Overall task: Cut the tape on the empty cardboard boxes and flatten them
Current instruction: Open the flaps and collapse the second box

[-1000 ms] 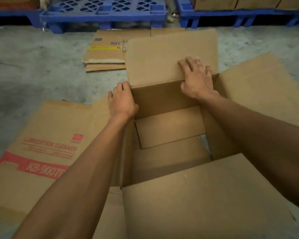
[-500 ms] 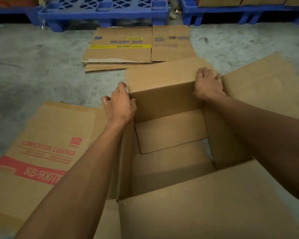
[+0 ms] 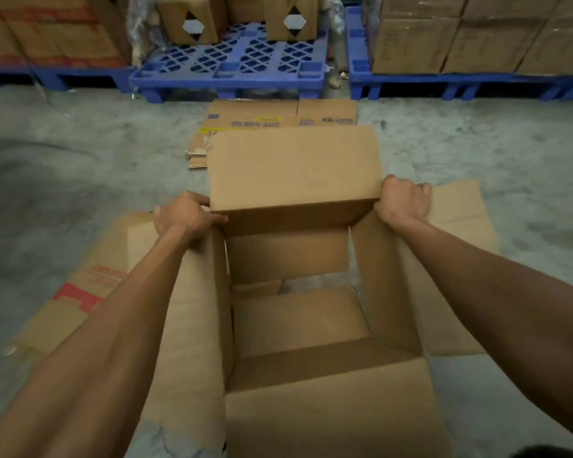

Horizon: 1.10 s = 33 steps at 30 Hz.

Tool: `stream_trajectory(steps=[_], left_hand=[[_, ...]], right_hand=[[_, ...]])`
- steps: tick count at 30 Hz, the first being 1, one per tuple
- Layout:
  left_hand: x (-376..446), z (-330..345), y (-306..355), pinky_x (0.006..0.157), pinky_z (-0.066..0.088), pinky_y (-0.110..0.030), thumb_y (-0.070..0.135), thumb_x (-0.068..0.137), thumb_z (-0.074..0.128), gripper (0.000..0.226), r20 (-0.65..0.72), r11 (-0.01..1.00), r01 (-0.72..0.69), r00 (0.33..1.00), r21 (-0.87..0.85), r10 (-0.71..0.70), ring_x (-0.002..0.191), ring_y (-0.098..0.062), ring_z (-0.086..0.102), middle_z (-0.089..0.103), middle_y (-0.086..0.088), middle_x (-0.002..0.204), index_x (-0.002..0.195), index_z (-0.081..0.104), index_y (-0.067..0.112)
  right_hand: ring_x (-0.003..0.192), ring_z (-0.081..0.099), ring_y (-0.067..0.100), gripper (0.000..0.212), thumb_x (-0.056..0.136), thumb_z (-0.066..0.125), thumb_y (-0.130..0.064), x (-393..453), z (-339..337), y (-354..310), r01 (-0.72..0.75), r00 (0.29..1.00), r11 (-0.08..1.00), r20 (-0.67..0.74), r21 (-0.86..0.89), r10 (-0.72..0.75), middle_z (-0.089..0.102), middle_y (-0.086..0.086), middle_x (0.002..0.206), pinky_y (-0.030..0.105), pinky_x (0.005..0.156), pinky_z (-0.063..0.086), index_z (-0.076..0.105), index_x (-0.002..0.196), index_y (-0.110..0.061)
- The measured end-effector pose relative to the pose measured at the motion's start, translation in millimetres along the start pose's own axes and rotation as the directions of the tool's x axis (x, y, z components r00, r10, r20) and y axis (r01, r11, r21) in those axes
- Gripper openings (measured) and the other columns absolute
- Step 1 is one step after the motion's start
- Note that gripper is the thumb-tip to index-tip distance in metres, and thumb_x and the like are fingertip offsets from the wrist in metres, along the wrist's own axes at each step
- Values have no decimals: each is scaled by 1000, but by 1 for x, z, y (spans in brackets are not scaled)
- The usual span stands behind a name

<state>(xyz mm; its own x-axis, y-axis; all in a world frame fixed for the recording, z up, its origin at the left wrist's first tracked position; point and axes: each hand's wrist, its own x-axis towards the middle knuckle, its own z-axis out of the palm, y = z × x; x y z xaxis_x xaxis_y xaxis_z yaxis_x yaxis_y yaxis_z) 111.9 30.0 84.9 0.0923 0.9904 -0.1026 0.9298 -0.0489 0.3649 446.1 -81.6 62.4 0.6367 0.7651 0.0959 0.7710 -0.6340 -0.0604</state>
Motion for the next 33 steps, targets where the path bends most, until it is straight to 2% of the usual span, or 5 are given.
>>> stream_trajectory(steps=[16,22,26,29,33], left_hand=[[-74,-71,-1,71,48,-39,31,92,65,24,-123,981,-194,974,-15,191,88,-35,65,70,-15,93,106,72,12],[-83,-26,-39,74,47,-35,26,94,63,20,144,975,-221,964,-37,224,91,-31,62,70,-14,100,105,70,11],[-92,-16,-49,65,50,-32,10,93,62,3,382,979,-125,907,-163,180,82,-22,62,65,-11,99,95,62,13],[-90,-15,-58,67,57,-32,6,93,61,32,499,962,-78,842,-263,205,91,-20,65,63,-5,111,116,62,28],[-85,-34,-65,77,56,-31,23,101,51,61,687,938,-70,663,-339,298,110,-21,56,45,5,127,145,25,56]], right_hand=[[109,59,37,30,86,56,-14,-51,-98,28,-21,995,961,95,275,-5,62,14,117,36,78,46,63,116,-17],[55,70,22,19,86,47,-17,-107,-49,48,-117,935,921,353,371,-23,71,7,79,34,62,61,63,97,-15],[75,63,22,18,91,52,-30,-138,-14,62,-86,950,953,312,292,-10,67,5,93,33,67,56,62,99,-18],[83,58,21,26,93,57,-28,-144,0,70,-76,960,936,279,343,-24,67,6,111,29,67,47,65,115,-19],[119,56,19,46,97,57,-8,-133,-16,73,-187,850,623,443,759,-285,55,1,134,11,82,49,50,142,-15]])
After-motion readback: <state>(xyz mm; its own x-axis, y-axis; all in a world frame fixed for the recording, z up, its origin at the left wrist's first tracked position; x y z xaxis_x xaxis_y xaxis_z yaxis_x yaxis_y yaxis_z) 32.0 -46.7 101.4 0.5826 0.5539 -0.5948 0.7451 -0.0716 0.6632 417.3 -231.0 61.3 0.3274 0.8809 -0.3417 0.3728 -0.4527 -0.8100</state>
